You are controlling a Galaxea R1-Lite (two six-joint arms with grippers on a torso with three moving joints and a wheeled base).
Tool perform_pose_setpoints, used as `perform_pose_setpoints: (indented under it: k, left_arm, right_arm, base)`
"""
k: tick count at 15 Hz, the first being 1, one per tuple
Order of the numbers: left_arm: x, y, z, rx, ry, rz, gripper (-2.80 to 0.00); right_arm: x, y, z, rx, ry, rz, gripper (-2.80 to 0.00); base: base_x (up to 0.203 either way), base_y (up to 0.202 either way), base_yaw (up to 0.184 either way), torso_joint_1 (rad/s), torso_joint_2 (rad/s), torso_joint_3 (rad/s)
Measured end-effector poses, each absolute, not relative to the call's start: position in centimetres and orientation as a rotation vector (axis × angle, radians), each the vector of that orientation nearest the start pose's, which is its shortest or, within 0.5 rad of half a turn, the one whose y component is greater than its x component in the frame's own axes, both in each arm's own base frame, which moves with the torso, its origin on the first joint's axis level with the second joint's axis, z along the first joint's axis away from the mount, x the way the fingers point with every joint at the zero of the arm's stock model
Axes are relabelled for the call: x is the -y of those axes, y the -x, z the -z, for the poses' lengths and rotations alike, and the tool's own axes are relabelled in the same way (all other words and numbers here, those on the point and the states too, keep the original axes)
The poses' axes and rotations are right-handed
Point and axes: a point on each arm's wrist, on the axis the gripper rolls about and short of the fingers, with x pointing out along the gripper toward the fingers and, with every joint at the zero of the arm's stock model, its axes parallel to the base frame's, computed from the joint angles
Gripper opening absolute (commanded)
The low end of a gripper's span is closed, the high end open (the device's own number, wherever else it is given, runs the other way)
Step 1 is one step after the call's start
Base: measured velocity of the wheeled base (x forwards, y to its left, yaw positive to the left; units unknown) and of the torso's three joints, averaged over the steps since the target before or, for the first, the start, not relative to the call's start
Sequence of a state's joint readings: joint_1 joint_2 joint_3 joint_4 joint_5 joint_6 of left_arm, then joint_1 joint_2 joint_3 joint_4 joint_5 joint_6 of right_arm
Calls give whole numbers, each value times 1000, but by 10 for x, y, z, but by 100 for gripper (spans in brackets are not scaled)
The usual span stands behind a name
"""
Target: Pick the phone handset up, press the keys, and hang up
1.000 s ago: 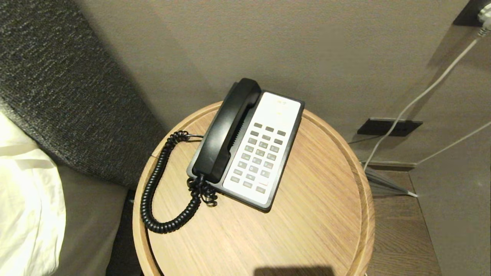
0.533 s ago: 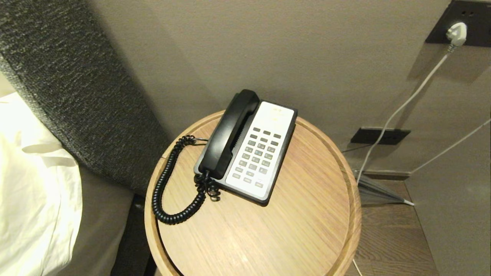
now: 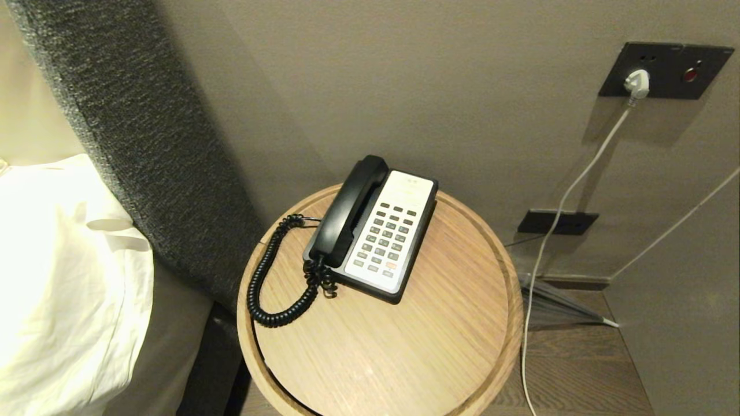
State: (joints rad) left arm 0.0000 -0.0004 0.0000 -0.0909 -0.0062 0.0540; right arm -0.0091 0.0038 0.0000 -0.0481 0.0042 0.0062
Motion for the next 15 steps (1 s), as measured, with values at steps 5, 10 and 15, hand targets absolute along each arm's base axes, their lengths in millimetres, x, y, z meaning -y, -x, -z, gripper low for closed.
perform_pose_setpoints:
  k: [5,10,15]
  left_arm:
    - [0,23,-85,91,-52,3,-280]
    - [0,23,-85,93,-25,-1,-280]
    - [0,23,-85,95,-21,-2,-280]
  right_arm:
    - [0,23,-80,44,-6,5,-280]
    - [0,23,-81,44,-6,5,-280]
    - [0,23,-81,44,-5,5,-280]
  base:
    - [0,0,0,4,0,203]
    - [0,0,0,7,3,204]
    - [0,0,0,3,2,206]
